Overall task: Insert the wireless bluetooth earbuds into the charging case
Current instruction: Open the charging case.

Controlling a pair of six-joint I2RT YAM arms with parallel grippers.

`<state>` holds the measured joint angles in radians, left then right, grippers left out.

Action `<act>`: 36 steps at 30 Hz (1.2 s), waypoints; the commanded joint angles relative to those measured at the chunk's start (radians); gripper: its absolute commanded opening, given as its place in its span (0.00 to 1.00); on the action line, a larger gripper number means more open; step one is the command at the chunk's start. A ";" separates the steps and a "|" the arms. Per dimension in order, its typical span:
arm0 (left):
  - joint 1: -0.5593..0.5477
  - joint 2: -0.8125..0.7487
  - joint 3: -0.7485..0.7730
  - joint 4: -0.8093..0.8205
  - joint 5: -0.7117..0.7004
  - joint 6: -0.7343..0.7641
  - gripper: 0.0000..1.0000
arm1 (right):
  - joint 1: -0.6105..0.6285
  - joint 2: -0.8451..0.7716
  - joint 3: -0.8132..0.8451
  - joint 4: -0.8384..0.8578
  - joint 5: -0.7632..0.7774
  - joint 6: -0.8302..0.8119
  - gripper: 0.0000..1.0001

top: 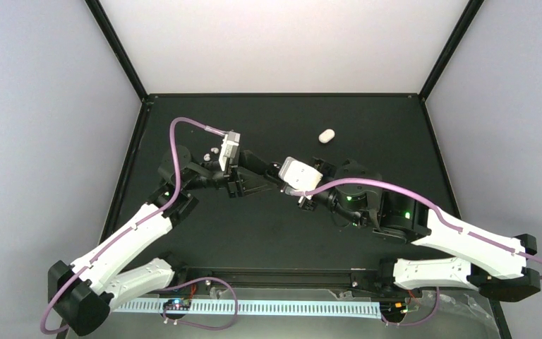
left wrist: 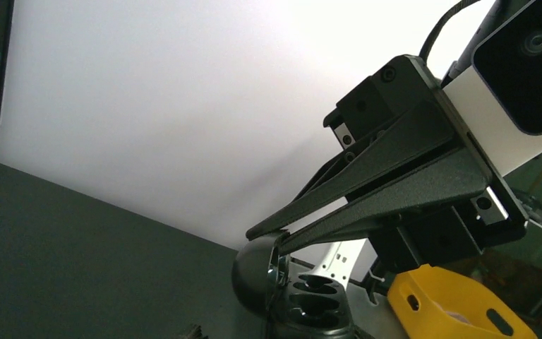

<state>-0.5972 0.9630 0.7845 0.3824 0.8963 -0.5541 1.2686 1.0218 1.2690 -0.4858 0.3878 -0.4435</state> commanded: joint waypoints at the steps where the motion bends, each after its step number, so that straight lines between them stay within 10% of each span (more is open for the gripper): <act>1: -0.005 0.017 0.043 0.068 0.047 -0.053 0.50 | 0.010 0.001 -0.009 0.037 0.029 -0.012 0.01; 16: -0.039 0.037 0.046 0.069 0.049 -0.047 0.30 | 0.011 0.007 -0.017 0.050 0.037 -0.014 0.01; 36: -0.045 0.062 0.046 0.085 0.050 -0.129 0.29 | 0.035 0.004 -0.038 0.076 0.096 -0.052 0.01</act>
<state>-0.6365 1.0180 0.7925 0.4358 0.9356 -0.6491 1.2911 1.0294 1.2427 -0.4431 0.4473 -0.4732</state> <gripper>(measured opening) 0.297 0.012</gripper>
